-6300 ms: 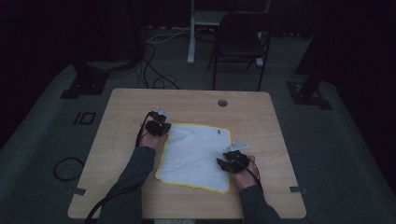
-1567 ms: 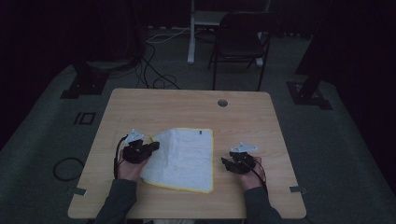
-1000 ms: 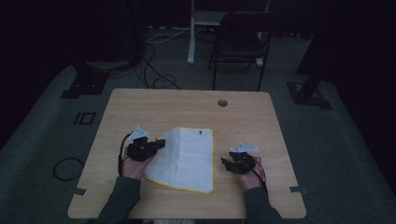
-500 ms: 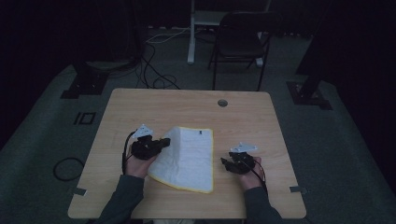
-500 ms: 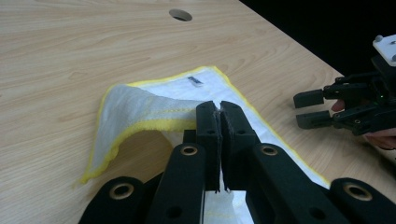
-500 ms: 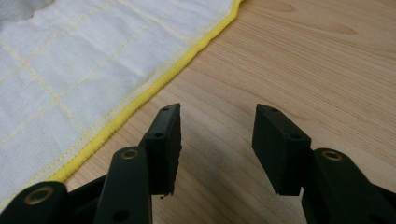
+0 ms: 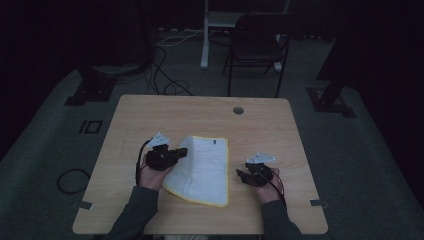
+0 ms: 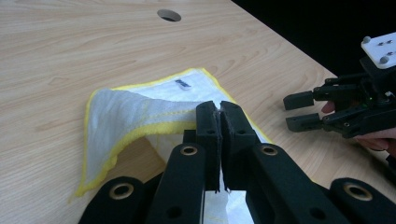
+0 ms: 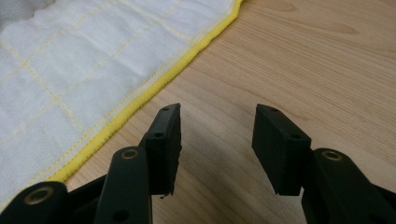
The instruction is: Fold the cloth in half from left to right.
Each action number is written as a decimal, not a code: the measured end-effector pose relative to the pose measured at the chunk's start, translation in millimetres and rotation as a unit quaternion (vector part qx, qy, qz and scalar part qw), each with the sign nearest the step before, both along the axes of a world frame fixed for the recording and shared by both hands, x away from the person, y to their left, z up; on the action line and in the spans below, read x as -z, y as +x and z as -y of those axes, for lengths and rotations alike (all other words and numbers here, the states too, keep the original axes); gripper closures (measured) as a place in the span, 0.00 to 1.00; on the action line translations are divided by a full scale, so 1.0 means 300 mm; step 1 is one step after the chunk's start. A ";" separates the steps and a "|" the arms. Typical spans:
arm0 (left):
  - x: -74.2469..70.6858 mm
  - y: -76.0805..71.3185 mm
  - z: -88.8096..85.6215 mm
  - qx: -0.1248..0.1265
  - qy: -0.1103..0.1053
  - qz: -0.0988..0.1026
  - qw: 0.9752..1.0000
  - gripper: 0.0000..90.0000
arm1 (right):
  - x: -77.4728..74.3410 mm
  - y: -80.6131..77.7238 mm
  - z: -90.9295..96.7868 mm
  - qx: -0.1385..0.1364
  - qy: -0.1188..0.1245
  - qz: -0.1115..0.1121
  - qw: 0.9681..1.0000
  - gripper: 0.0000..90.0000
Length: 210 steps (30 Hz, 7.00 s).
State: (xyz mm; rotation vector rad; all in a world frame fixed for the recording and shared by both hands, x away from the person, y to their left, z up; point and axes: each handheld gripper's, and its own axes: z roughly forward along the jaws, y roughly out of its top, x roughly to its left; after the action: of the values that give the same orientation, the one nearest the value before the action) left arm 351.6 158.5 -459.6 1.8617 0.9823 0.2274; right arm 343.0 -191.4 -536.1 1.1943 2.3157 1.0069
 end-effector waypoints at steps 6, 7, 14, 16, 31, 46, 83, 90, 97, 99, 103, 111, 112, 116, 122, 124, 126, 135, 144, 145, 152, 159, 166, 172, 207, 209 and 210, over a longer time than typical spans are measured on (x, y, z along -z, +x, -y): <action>-0.001 0.006 0.016 0.006 0.001 0.000 1.000 0.97 | 0.000 0.000 0.000 0.000 0.000 0.000 1.000 0.58; 0.000 0.007 0.019 0.006 0.000 -0.001 1.000 0.97 | 0.000 0.000 0.000 0.000 0.000 0.000 1.000 0.58; 0.005 0.013 0.040 0.009 -0.002 -0.003 1.000 0.97 | 0.000 0.000 0.001 0.001 0.000 0.000 1.000 0.58; 0.006 0.015 0.048 0.012 -0.001 -0.004 1.000 0.97 | 0.000 0.000 0.001 0.001 0.001 -0.001 1.000 0.58; 0.031 0.027 0.106 0.027 0.001 -0.013 1.000 0.97 | -0.001 0.000 0.002 0.003 0.002 -0.002 1.000 0.58; 0.086 0.043 0.168 0.042 0.021 -0.030 0.998 0.97 | -0.001 0.000 0.002 0.002 0.002 -0.001 1.000 0.58; 0.080 -0.005 0.063 0.006 0.037 -0.016 0.999 0.67 | 0.000 0.001 0.005 0.002 0.001 0.000 1.000 0.58; 0.154 0.003 -0.045 -0.037 0.053 -0.039 0.997 0.65 | 0.004 0.002 0.001 0.000 -0.001 -0.001 1.000 0.58; 0.216 0.022 -0.077 -0.034 0.043 -0.060 0.997 0.61 | 0.006 0.002 -0.002 0.000 -0.002 -0.004 1.000 0.58; 0.230 0.031 -0.078 -0.025 0.038 -0.063 0.997 0.59 | 0.005 0.002 -0.001 0.000 -0.001 -0.004 1.000 0.58; 0.245 0.040 -0.073 -0.017 0.038 -0.075 0.996 0.55 | 0.005 0.003 0.001 0.001 -0.001 -0.002 1.000 0.58; 0.264 0.036 -0.051 -0.006 0.048 -0.093 0.994 0.68 | 0.005 0.002 -0.001 0.001 -0.001 -0.003 1.000 0.58; 0.260 0.030 -0.045 -0.001 0.053 -0.088 0.995 0.76 | 0.006 0.002 -0.001 0.001 -0.001 -0.003 1.000 0.58; 0.234 0.006 -0.016 0.014 0.055 -0.071 0.996 0.93 | 0.006 0.002 -0.001 0.001 -0.001 -0.003 1.000 0.58; 0.180 -0.023 0.029 0.040 0.046 -0.048 0.997 0.95 | 0.005 0.002 -0.001 0.001 -0.001 -0.002 1.000 0.58; 0.164 -0.031 0.045 0.048 0.047 -0.043 0.997 0.95 | 0.005 0.002 -0.001 0.000 -0.001 -0.001 1.000 0.58; 0.152 -0.038 0.059 0.053 0.045 -0.041 0.997 0.94 | 0.004 0.002 0.000 0.000 -0.001 -0.001 1.000 0.58; 0.113 -0.091 0.125 0.085 0.040 -0.033 0.995 0.91 | 0.004 0.003 0.001 0.000 -0.001 0.000 1.000 0.57; 0.066 -0.149 0.198 0.135 0.009 -0.021 0.991 0.81 | 0.003 0.002 0.001 0.001 -0.001 0.001 1.000 0.58; 0.056 -0.154 0.201 0.138 0.008 -0.017 0.990 0.79 | 0.003 0.002 0.001 0.001 0.000 0.001 1.000 0.57; 0.024 -0.148 0.181 0.117 0.013 0.001 0.993 0.74 | 0.003 0.002 0.000 0.001 0.000 0.000 1.000 0.58; 0.058 -0.101 0.131 0.070 0.033 -0.001 0.997 0.73 | 0.003 0.002 0.000 0.001 0.001 0.000 1.000 0.58; 0.097 -0.041 0.074 0.026 0.043 -0.003 0.999 0.71 | 0.004 0.003 -0.001 0.001 0.000 0.000 1.000 0.58; 0.131 0.026 0.026 -0.012 0.056 -0.007 0.998 0.74 | 0.005 0.003 -0.002 0.000 -0.001 -0.002 1.000 0.57; 0.263 0.095 0.063 -0.040 0.122 -0.048 0.991 0.97 | 0.010 0.007 0.000 0.002 -0.001 -0.003 1.000 0.57; 0.257 0.096 0.061 -0.036 0.112 -0.046 0.992 0.97 | 0.010 0.008 0.001 0.002 -0.001 -0.002 1.000 0.57; 0.251 0.097 0.061 -0.036 0.108 -0.045 0.992 0.97 | 0.011 0.008 0.002 0.002 -0.001 -0.002 1.000 0.57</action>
State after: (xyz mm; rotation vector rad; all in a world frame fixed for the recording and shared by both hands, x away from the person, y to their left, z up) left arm 380.6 140.3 -535.0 2.0498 1.1256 0.3059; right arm 345.5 -192.0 -539.3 1.2019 2.3162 1.0006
